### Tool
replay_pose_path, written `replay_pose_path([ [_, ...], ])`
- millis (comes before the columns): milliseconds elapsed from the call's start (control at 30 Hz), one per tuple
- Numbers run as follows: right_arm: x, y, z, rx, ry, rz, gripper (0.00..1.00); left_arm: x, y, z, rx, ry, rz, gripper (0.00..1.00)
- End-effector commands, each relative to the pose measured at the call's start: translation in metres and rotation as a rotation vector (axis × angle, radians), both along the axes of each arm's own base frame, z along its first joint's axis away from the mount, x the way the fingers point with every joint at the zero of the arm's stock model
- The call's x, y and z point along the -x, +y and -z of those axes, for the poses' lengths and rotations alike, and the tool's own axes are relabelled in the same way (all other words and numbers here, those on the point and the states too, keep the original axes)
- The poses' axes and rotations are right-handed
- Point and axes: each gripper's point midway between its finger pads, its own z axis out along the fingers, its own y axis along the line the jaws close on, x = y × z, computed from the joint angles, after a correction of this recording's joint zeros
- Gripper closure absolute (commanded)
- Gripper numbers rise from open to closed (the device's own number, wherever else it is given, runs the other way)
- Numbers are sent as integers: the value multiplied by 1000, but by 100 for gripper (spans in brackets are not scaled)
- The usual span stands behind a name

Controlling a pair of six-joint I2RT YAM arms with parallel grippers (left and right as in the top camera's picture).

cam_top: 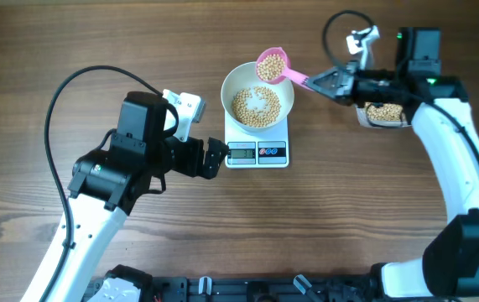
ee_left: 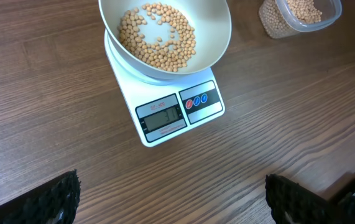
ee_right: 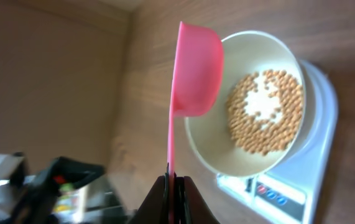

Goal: Scoop item into bowl and weigh 150g on scale
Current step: 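Tilt the scoop over the white bowl to pour soybeans, then return the empty scoop right to the soybean tub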

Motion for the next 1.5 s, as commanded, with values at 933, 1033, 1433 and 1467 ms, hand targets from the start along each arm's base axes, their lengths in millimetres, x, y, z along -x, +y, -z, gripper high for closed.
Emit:
replay_pose_path([
  [933,-6,40,7,999,-674,-236,96,0,1,-2,11,-1,-5,0],
  [1033,-5,40,8,1035,-677,-235,96,0,1,-2,11,-1,-5,0],
  [1433,3,53,5,1172,-763,-307,96,0,1,-2,11,-1,-5,0],
  [1467,4,54,5,1169,-763,-309,96,0,1,-2,11,-1,-5,0],
])
